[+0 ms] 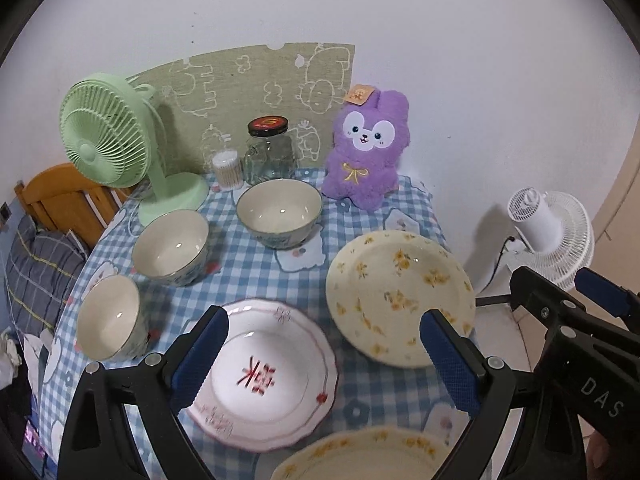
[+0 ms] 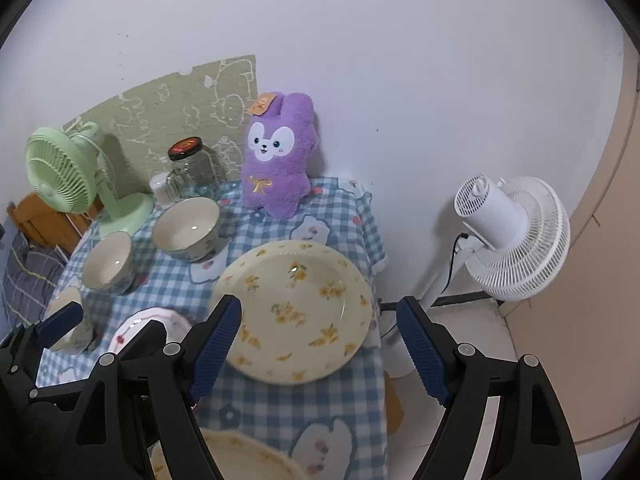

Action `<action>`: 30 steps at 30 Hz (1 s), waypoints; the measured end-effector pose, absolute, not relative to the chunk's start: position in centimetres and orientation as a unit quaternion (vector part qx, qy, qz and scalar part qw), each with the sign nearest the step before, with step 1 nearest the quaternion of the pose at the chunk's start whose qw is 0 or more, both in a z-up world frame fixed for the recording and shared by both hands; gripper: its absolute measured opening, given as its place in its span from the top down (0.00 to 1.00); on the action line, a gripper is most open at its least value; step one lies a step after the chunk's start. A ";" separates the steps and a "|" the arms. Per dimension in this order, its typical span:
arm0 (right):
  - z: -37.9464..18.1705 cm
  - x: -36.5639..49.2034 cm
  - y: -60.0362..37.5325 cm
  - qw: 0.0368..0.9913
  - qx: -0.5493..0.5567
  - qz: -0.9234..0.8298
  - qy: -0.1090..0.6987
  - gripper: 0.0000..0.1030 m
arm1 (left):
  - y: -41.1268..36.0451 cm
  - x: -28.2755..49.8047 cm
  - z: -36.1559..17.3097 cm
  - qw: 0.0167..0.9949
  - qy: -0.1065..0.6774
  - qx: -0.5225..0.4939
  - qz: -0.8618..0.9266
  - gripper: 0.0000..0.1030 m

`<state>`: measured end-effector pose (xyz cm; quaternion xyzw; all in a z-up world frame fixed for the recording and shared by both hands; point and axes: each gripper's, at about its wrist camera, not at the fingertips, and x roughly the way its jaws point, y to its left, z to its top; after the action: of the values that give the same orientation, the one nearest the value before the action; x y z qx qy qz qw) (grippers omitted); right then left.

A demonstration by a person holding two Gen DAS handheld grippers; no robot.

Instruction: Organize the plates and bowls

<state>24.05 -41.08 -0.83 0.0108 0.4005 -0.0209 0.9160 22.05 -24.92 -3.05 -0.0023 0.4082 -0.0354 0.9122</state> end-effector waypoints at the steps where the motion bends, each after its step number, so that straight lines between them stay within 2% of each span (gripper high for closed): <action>1: -1.1 24.6 -41.3 0.916 0.012 -0.020 0.400 0.20 | -25.2 22.7 -3.3 0.912 0.409 -0.001 -0.036 0.05; 14: -6.8 31.4 -43.2 0.901 0.027 -0.019 0.432 0.20 | -27.0 29.4 -8.3 0.900 0.436 -0.007 -0.021 0.05; 30: -14.1 35.6 -45.0 0.876 0.039 -0.029 0.480 0.20 | -29.4 34.3 -15.1 0.872 0.490 0.003 -0.014 0.08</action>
<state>35.60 -44.99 -14.09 0.0389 0.4804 -0.0290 0.8757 34.35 -29.39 -15.06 0.0030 0.4897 -0.0143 0.8718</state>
